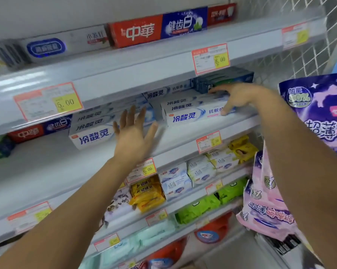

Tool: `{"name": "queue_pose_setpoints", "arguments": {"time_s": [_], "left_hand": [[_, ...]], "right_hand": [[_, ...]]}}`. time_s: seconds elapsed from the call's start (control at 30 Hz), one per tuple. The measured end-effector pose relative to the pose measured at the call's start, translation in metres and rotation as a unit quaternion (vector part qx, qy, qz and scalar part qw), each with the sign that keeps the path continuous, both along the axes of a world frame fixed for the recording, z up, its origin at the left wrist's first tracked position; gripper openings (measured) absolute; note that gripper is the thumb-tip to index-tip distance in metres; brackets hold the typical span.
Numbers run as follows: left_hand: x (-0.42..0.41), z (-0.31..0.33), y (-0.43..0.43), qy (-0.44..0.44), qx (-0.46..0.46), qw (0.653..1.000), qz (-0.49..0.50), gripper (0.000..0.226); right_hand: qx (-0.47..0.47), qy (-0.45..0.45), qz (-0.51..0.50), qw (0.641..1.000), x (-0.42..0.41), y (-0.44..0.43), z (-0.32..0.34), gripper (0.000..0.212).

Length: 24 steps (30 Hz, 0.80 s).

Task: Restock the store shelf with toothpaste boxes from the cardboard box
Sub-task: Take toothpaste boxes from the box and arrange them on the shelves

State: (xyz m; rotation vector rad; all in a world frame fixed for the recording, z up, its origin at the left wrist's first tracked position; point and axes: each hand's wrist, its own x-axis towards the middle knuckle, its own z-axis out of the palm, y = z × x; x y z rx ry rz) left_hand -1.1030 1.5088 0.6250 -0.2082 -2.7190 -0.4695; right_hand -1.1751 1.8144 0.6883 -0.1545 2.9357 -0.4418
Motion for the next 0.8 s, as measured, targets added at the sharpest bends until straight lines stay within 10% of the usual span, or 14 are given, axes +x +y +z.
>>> {"name": "queue_pose_setpoints", "arguments": {"time_s": [0.33, 0.8], "left_hand": [[-0.007, -0.006, 0.002, -0.025, -0.039, 0.994, 0.095, 0.068], [-0.005, -0.003, 0.004, -0.023, -0.050, 0.994, 0.095, 0.070]], "right_hand": [[0.157, 0.079, 0.012, 0.984, -0.012, -0.089, -0.023, 0.088], [0.097, 0.092, 0.127, 0.983, -0.056, -0.100, -0.002, 0.087]]}}
